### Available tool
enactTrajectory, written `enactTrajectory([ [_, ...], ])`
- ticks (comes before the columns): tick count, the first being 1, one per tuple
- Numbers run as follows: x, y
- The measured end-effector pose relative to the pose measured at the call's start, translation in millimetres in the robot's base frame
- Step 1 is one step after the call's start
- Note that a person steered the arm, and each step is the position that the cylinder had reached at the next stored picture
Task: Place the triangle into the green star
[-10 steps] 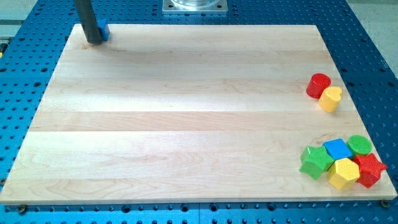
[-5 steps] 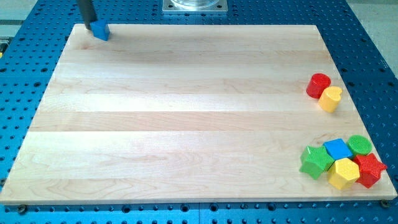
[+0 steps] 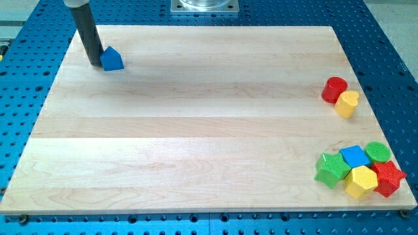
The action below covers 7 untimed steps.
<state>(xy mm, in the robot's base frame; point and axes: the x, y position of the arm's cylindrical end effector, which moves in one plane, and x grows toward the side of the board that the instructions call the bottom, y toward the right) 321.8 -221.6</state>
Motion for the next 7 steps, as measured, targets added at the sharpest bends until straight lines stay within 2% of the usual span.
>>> enactTrajectory([
  [3,-65.3,130.7],
  [4,-62.1,147.7],
  [6,-40.7,72.9],
  [7,-12.1,80.8],
])
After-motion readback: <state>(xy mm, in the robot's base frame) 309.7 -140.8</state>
